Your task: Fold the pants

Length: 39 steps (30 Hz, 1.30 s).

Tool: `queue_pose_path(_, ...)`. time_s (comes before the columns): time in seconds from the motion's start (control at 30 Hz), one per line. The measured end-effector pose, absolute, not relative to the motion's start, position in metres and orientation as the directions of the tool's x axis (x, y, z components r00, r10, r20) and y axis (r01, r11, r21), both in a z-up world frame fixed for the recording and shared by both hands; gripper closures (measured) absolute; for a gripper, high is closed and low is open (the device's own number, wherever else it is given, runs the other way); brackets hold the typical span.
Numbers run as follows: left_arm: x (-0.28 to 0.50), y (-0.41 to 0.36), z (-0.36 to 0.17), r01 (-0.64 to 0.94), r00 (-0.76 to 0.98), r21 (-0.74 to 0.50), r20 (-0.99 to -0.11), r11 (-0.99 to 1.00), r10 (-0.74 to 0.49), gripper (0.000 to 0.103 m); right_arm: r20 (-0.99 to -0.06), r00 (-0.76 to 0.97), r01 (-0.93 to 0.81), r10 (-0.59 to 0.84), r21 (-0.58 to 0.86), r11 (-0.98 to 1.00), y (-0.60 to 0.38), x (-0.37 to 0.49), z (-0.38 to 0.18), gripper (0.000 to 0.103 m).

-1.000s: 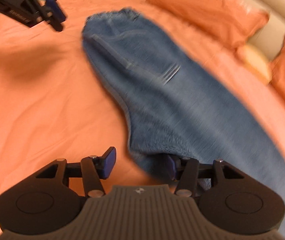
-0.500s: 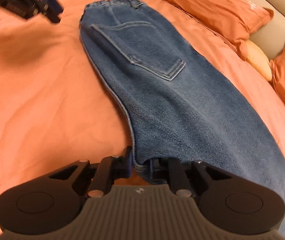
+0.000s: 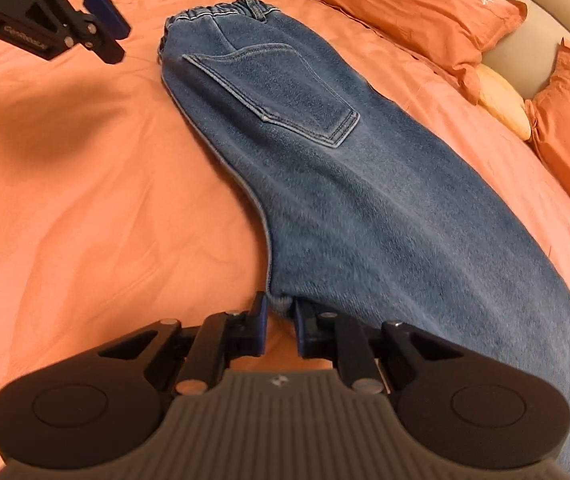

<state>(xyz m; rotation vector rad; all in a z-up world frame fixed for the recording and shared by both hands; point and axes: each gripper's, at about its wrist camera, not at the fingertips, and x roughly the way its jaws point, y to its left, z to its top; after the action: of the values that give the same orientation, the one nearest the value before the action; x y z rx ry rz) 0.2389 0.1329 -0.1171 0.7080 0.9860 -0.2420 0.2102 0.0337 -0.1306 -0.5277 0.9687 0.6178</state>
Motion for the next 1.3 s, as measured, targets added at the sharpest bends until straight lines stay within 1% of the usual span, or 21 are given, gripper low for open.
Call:
queue_pose_path(0.03,0.238,0.128,-0.116,0.495,0.55,0.438,-0.826,0.751,0.12,0.076,-0.876,0.414,-0.694,0.247,-0.128,0.709,0.031,0.205,-0.129,0.103)
queue_pose_path(0.1,0.238,0.118,-0.113,0.501,0.556,0.434,-0.825,0.748,0.106,0.076,-0.861,0.455,-0.703,0.229,-0.189,0.686,0.027,0.191,-0.126,0.103)
queue_pose_path(0.23,0.234,0.092,-0.111,0.53,0.573,0.432,-0.817,0.73,0.068,0.072,-0.869,0.443,-0.661,0.22,-0.15,0.736,-0.008,0.19,-0.114,0.103)
queue_pose_path(0.43,0.227,0.043,-0.118,0.617,0.572,0.426,-0.82,0.662,-0.005,0.071,-0.872,0.471,-0.577,0.133,-0.19,0.794,-0.081,0.19,-0.098,0.103)
queue_pose_path(0.47,0.225,0.034,-0.12,0.633,0.573,0.427,-0.82,0.646,-0.019,0.07,-0.873,0.474,-0.564,0.114,-0.201,0.801,-0.094,0.19,-0.096,0.103)
queue_pose_path(0.57,0.223,0.007,-0.128,0.669,0.571,0.419,-0.818,0.614,-0.065,0.058,-0.875,0.48,-0.513,0.056,-0.229,0.828,-0.135,0.191,-0.095,0.103)
queue_pose_path(0.6,0.224,-0.002,-0.132,0.68,0.57,0.417,-0.818,0.603,-0.077,0.056,-0.876,0.481,-0.497,0.038,-0.237,0.835,-0.149,0.192,-0.095,0.103)
queue_pose_path(0.7,0.228,-0.027,-0.148,0.686,0.569,0.425,-0.819,0.591,-0.072,0.055,-0.872,0.489,-0.46,-0.022,-0.279,0.843,-0.192,0.192,-0.097,0.103)
queue_pose_path(0.83,0.243,-0.047,-0.173,0.673,0.546,0.427,-0.838,0.603,-0.016,0.052,-0.857,0.505,-0.415,-0.104,-0.347,0.841,-0.248,0.19,-0.1,0.103)
queue_pose_path(0.9,0.25,-0.052,-0.185,0.662,0.541,0.443,-0.84,0.604,0.023,0.051,-0.843,0.514,-0.389,-0.156,-0.392,0.834,-0.278,0.19,-0.105,0.096)
queue_pose_path(0.93,0.252,-0.055,-0.189,0.663,0.534,0.445,-0.845,0.602,0.036,0.049,-0.835,0.52,-0.379,-0.181,-0.416,0.827,-0.29,0.191,-0.107,0.095)
queue_pose_path(1.0,0.255,-0.059,-0.197,0.671,0.526,0.458,-0.848,0.583,0.061,0.047,-0.814,0.533,-0.37,-0.231,-0.469,0.802,-0.316,0.194,-0.114,0.082)
queue_pose_path(1.07,0.252,-0.061,-0.201,0.679,0.529,0.478,-0.845,0.557,0.079,0.045,-0.789,0.549,-0.369,-0.274,-0.524,0.768,-0.338,0.196,-0.123,0.075)
queue_pose_path(1.2,0.251,-0.06,-0.203,0.682,0.53,0.484,-0.844,0.548,0.086,0.044,-0.712,0.599,-0.385,-0.365,-0.656,0.649,-0.371,0.209,-0.141,0.065)
queue_pose_path(1.3,0.253,-0.057,-0.204,0.677,0.533,0.48,-0.842,0.558,0.078,0.039,-0.641,0.639,-0.381,-0.425,-0.744,0.549,-0.395,0.221,-0.157,0.063)
